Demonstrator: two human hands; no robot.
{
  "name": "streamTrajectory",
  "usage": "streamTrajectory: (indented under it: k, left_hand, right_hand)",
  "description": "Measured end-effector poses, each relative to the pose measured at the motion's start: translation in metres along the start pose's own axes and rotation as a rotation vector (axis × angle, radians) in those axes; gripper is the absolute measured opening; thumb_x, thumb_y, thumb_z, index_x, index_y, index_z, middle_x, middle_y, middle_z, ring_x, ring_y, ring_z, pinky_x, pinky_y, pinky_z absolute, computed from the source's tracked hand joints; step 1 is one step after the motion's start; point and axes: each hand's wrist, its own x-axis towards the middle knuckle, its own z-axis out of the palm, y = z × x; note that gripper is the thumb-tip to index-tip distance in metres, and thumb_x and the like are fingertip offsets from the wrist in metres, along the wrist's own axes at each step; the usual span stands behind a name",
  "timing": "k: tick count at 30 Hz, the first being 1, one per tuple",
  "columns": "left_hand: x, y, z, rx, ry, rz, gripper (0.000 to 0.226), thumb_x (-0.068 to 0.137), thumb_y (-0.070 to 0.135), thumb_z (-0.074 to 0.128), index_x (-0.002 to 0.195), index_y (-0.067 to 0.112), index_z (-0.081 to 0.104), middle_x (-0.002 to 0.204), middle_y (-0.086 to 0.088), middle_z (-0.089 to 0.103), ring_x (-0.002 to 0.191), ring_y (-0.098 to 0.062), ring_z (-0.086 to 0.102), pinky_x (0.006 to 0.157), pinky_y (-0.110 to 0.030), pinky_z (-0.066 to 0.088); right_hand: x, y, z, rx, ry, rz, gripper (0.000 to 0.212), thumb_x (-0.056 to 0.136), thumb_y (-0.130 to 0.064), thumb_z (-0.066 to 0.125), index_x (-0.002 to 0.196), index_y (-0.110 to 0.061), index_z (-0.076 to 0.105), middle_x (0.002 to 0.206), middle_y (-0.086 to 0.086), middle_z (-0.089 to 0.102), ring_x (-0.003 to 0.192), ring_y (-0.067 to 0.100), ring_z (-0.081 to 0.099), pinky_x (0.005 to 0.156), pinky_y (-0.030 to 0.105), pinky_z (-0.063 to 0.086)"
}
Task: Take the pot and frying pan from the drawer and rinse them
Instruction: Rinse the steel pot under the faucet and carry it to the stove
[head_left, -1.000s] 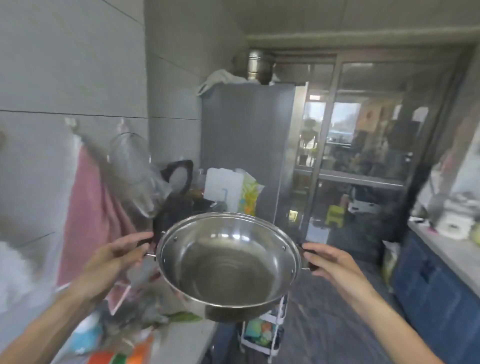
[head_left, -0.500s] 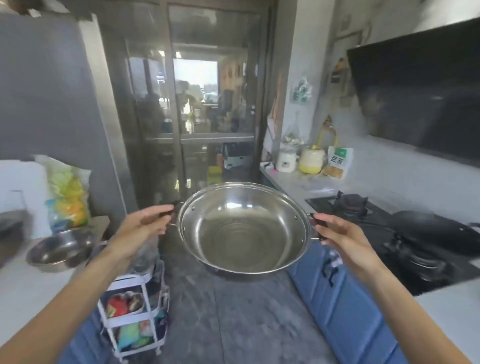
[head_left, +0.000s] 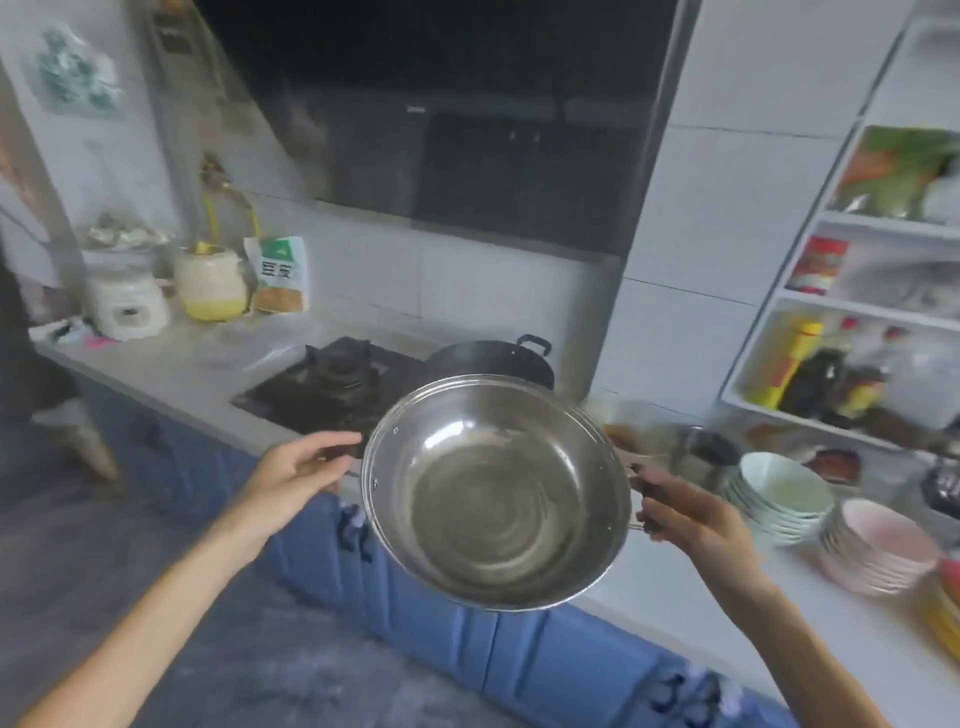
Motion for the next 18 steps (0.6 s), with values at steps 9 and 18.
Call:
streamTrajectory:
  k: [9, 18]
  left_hand:
    - [0.134, -0.05, 0.18, 0.089, -0.291, -0.034, 0.03, 0.088, 0.009, 0.06, 0.108, 0.029, 0.067, 0.104, 0.005, 0.067, 0.086, -0.007, 0.059, 0.082, -0.022, 0.045]
    - [0.183, -0.111, 0.282, 0.264, -0.273, -0.236, 0.03, 0.088, 0.008, 0.058, 0.113, 0.022, 0.067, 0.103, -0.004, 0.068, 0.089, -0.019, 0.061, 0.073, -0.024, 0.044]
  right_hand:
    - [0.023, 0.091, -0.099, -0.132, 0.349, 0.194, 0.028, 0.084, 0.008, 0.059, 0.11, -0.002, 0.063, 0.091, 0.015, 0.066, 0.062, 0.009, 0.062, 0.058, 0.021, 0.052]
    - [0.083, 0.204, -0.132, -0.149, 0.397, 0.401, 0.031, 0.085, 0.009, 0.056, 0.113, -0.004, 0.061, 0.089, 0.013, 0.061, 0.07, 0.022, 0.057, 0.056, 0.015, 0.05]
